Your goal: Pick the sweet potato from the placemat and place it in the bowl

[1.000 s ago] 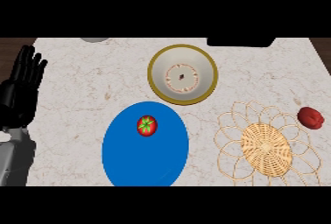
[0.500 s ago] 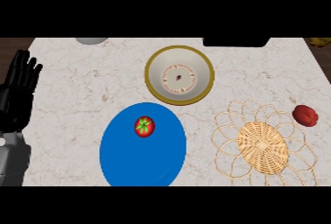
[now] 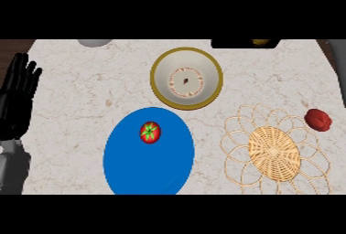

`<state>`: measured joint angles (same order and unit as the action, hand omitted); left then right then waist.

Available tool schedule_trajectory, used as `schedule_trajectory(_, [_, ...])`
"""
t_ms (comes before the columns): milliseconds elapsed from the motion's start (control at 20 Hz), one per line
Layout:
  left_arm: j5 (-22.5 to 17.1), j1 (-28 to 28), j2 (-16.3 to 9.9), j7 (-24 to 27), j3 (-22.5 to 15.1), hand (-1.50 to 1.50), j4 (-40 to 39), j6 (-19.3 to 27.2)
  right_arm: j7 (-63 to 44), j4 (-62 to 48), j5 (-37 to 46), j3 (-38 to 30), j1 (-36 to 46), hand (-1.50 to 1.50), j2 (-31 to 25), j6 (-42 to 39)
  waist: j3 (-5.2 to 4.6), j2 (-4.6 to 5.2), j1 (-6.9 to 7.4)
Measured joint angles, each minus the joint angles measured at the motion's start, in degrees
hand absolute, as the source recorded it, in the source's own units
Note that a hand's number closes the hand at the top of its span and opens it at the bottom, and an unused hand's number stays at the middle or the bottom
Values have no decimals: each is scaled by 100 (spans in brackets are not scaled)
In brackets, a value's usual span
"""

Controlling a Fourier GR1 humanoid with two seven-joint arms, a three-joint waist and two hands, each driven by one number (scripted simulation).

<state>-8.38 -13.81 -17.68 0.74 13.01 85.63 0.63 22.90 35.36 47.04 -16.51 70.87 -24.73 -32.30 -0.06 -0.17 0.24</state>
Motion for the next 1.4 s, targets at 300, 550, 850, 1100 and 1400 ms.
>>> schedule_trajectory(300, [-6, -152, -44, -100, 23, 0, -37, -14, -638, 204, 50, 298, -100, 150, 857, 160, 2, 12, 9])
schedule_trajectory(550, [74, -117, 45, -61, -32, 0, -7, 48, -852, 185, 333, 637, -426, 150, 1407, 813, 3, 30, 43])
schedule_trajectory(850, [137, -225, 109, -55, -95, 0, -54, 85, -1282, -445, 680, 745, -546, -150, 1793, 1791, 4, 63, 103])
schedule_trajectory(1100, [100, -309, 69, 13, -73, 0, -131, -12, -1397, -1151, 521, 426, -563, -150, 2002, 2291, 7, 103, 184])
schedule_trajectory(1400, [98, -258, 110, -20, -112, 0, -50, -24, -919, -1437, -124, -212, -648, -150, 2186, 2640, 11, 109, 221])
